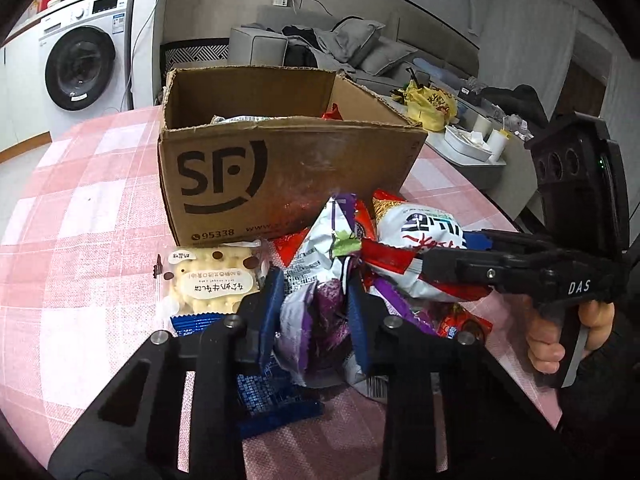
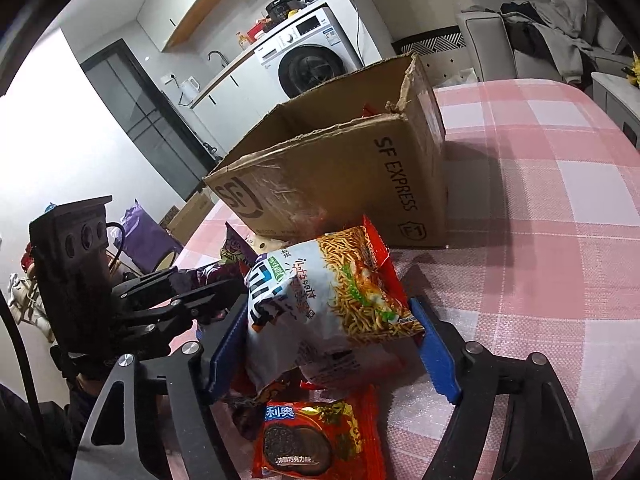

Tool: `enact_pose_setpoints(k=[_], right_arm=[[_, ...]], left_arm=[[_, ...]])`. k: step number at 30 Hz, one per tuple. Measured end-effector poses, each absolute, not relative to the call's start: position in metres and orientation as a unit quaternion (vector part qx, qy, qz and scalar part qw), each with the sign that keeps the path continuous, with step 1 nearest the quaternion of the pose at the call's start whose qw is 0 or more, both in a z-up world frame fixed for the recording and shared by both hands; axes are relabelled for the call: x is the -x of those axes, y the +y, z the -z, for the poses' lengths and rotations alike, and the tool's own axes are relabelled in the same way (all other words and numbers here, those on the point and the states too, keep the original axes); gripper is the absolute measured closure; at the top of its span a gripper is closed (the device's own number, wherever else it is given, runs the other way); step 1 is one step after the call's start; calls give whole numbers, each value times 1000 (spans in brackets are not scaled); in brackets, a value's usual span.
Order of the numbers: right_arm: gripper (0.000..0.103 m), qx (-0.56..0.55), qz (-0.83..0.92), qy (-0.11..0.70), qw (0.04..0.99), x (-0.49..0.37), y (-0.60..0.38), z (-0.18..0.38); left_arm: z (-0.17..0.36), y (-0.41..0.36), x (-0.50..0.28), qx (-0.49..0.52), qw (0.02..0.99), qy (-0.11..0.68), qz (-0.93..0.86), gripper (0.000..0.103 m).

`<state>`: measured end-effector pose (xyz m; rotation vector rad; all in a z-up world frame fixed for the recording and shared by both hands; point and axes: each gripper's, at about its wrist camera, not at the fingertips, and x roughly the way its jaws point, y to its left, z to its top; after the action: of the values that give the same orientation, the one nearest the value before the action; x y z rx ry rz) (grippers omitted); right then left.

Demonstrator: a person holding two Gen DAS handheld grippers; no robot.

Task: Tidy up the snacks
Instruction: 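Lift both held bags and carry them over the cardboard box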

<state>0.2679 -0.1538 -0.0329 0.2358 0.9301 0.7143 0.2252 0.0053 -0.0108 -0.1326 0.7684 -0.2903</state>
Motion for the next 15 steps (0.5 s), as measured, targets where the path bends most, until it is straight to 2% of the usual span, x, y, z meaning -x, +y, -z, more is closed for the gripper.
enact_pose_setpoints(k=[15], right_arm=[[31,-132,-342,409,836,-249,-164,15]], left_arm=[[-5,23,-203,81,928,338,135,83]])
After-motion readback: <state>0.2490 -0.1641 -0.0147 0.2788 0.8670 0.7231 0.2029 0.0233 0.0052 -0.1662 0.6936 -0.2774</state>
